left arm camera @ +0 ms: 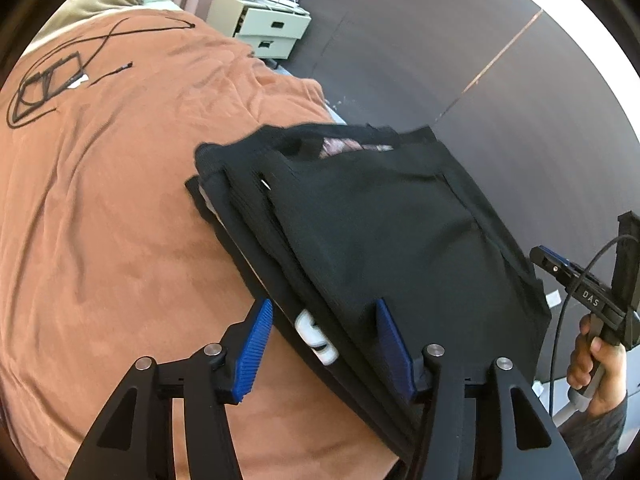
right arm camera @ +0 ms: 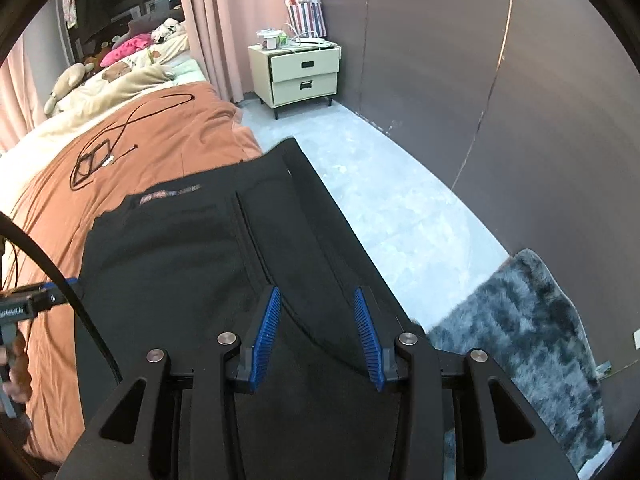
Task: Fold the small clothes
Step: 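Lower the folded shirt onto the stack of black clothes with both tools, then open both tools and pull them back from the stack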
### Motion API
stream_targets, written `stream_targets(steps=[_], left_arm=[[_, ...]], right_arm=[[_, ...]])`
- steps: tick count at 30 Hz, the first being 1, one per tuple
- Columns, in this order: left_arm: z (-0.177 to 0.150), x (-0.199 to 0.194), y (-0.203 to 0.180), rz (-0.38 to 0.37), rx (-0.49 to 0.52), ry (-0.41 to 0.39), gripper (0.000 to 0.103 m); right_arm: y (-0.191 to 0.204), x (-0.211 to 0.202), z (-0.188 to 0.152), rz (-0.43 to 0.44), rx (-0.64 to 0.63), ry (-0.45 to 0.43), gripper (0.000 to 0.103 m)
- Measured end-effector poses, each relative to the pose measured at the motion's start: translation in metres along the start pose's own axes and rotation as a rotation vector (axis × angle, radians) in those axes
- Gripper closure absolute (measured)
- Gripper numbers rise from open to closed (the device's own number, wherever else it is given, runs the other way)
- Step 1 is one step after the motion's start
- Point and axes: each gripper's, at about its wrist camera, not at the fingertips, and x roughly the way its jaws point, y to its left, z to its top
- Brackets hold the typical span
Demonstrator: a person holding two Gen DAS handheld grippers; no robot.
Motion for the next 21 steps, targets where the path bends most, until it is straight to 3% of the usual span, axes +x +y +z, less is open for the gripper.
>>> stream_targets(steps=[8, 13, 18, 21], left_arm=[[-0.028, 0.0, -0.033, 0.013, 0.053, 0.027, 0.047], [-0.048, 0.006, -0.049, 0.026, 0.078, 0.07, 0.047], [-0.063, 0.003, -0.059, 0.046, 0.1, 0.089, 0.047], [-0.068, -0.005, -0.063, 0.055, 0.105, 0.086, 0.047]], right_arm=[[0.02, -0.006, -0.04, -0.007, 0.01, 0.009, 0.079], [0.011, 0.017, -0.041, -0.08, 0.068, 0.054, 0.08], [0.019, 0.0, -0.035, -0.128, 0.102, 0.043, 0.079], [0.021, -0.015, -0.036, -0.106, 0.119, 0.035, 0.079]])
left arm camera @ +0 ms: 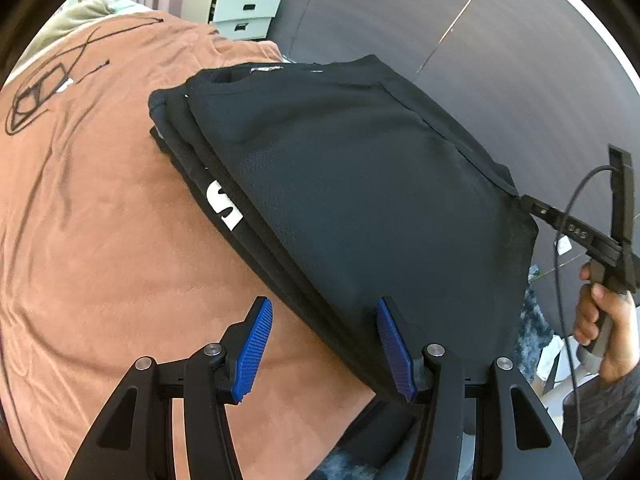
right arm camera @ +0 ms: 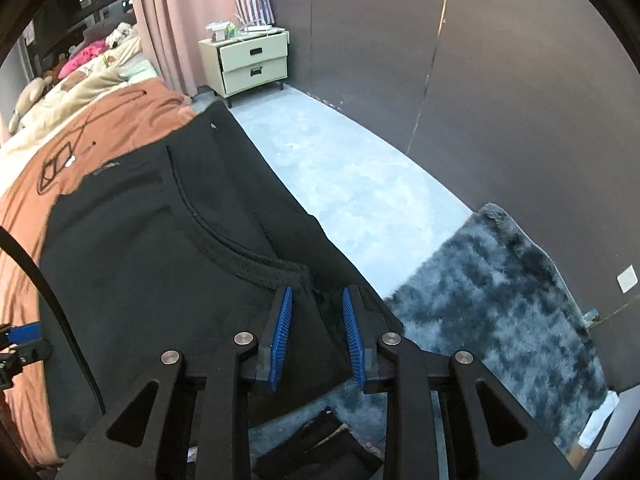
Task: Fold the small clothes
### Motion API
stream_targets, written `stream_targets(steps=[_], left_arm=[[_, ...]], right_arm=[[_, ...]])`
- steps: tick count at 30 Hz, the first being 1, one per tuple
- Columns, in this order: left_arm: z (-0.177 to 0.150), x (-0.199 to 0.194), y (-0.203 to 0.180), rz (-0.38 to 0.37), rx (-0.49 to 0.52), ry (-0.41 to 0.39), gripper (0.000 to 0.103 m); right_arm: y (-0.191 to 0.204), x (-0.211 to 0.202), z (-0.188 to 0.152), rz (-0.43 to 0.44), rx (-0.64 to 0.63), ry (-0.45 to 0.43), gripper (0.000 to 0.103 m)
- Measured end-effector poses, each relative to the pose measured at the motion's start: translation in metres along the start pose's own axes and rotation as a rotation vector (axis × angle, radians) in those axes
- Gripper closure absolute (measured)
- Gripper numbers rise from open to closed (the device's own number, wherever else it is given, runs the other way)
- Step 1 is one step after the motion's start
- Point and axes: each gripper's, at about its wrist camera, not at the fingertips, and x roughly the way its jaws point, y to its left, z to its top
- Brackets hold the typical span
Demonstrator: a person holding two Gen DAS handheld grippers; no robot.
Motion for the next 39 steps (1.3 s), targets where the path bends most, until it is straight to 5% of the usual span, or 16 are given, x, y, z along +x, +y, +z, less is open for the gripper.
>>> stream_targets(steps=[7, 12, 17, 24, 39], left_arm=[[-0.012, -0.038, -0.017, 0.006, 0.013, -0.038, 0.042], [-0.025, -0.076, -0.029, 0.017, 0.049, -0.08, 0.04], [-0.037, -0.117, -0.027, 0.015, 0.064, -0.133, 0.006], [-0.059, -0.172, -0.013, 0.033, 0.064, -0.186, 0.0], [-0.133, -0.286, 0.017, 0.056, 0.112, -0.329, 0.0]], right_arm=[[-0.002, -0.044, -0.027, 0.04, 0.025, -0.027, 0.073], [0.005, -0.081, -0.047, 0.049, 0.018, -0.073, 0.039], [0.022, -0.115, -0.071, 0.069, -0.001, -0.096, 0.026], [0.039, -0.17, -0.109, 0.057, 0.012, -0.161, 0.001], [0.088, -0.242, -0.178, 0.029, -0.028, -0.217, 0.0]])
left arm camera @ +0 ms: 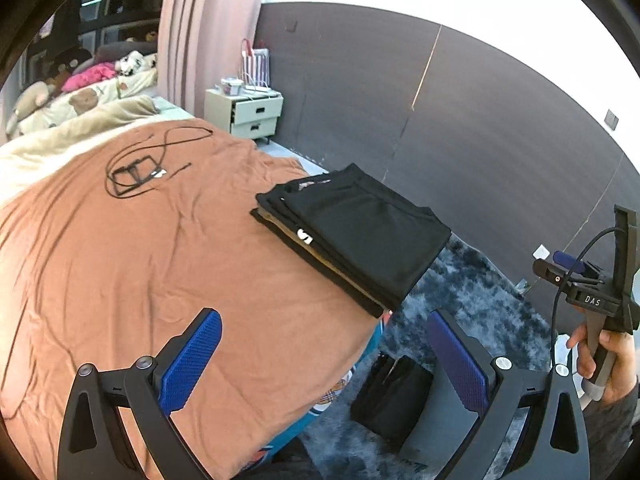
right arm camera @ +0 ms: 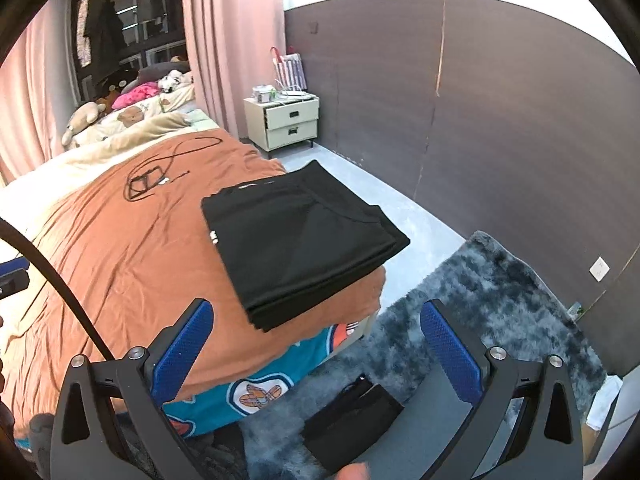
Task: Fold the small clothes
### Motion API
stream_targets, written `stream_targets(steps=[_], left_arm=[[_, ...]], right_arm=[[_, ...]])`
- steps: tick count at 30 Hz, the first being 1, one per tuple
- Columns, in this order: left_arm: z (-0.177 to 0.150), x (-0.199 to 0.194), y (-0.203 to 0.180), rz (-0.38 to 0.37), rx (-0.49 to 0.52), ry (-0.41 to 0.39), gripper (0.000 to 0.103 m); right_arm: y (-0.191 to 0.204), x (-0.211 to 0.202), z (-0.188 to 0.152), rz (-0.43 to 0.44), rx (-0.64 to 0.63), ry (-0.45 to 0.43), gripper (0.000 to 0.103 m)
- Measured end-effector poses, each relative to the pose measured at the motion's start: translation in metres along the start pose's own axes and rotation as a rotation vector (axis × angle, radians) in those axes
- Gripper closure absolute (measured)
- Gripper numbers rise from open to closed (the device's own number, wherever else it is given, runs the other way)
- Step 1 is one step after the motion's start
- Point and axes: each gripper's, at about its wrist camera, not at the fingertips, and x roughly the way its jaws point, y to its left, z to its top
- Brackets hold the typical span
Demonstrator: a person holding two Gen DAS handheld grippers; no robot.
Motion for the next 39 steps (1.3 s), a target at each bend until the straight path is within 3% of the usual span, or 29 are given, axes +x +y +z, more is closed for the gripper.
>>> stream_targets(steps=[9, 13, 30, 39], left_arm=[[-0.037, -0.059, 0.016, 0.05, -0.051, -0.075, 0.0], [-0.058, -0.085, 0.021, 0.112, -0.046, -0.108, 0.0], [-0.166, -0.18, 0.071, 0.236, -0.168, -0.223, 0.0], [-0.215, -0.212, 0.076, 0.297, -0.162, -0.28, 0.0]], right_arm=[[0.019, -0.035, -0.03, 0.052, -0.036, -0.066, 0.0], [0.03, -0.05, -0.048, 0.083, -0.068, -0.11, 0.0], [0.042, -0.062, -0.137, 0.242, -0.106, -0.193, 0.0], [0.031, -0.068, -0.162, 0.255, -0.105, -0.223, 0.0]])
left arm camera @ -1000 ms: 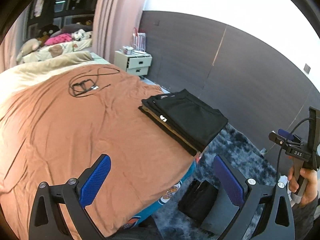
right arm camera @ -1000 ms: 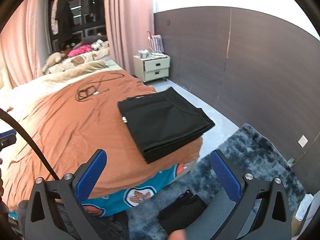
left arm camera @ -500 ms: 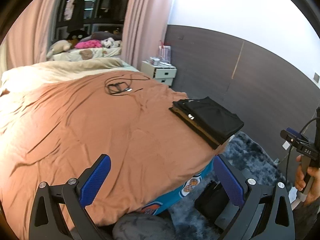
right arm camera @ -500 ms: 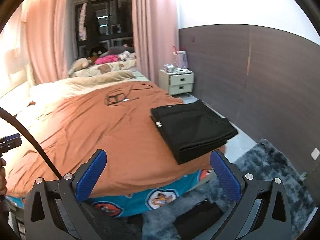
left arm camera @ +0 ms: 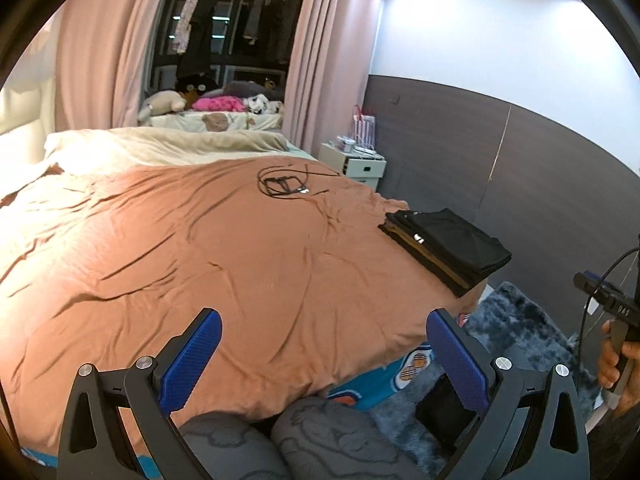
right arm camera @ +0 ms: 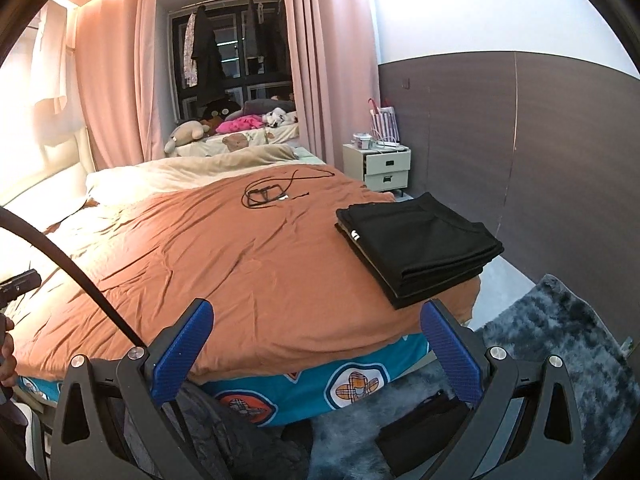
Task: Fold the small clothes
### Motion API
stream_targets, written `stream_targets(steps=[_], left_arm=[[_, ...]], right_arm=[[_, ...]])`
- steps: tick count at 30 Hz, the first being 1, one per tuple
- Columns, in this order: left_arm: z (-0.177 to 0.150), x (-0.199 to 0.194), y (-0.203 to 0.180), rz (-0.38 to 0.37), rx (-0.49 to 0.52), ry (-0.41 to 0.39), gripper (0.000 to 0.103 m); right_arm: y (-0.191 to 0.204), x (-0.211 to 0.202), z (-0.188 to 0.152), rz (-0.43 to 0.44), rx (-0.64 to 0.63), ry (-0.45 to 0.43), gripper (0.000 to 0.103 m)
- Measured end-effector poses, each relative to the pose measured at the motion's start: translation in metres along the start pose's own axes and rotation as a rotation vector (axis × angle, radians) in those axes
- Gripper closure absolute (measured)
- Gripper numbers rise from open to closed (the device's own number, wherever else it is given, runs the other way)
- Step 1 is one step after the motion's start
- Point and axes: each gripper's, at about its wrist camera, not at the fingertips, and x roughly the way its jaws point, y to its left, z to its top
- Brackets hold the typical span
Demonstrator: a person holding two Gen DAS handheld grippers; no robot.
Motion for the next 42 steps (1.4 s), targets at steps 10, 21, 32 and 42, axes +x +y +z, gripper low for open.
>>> stream_targets(steps=[10, 21, 32, 42], left_arm=[[-0.043, -0.043, 0.016, 0.067, 0.004, -0.07, 0.0], [-0.069, -0.09, 0.004, 0.098, 0.041, -0.135, 0.0], [-0.086, -0.117, -0.021, 0.09, 0.097, -0.183, 0.0], [-0.087, -0.124, -0.021, 0.102, 0.085, -0.202, 0.0]], right_arm=[[0.007, -0.026, -0.027, 0.002, -0.005, -0.019, 0.0], [0.022, -0.05, -0.046, -0.015, -0.042, -0.044, 0.0], [0.023, -0.062, -0.064, 0.038, 0.004, -0.051, 0.0], [0.036, -0.066, -0.072, 0.045, -0.01, -0.058, 0.0]])
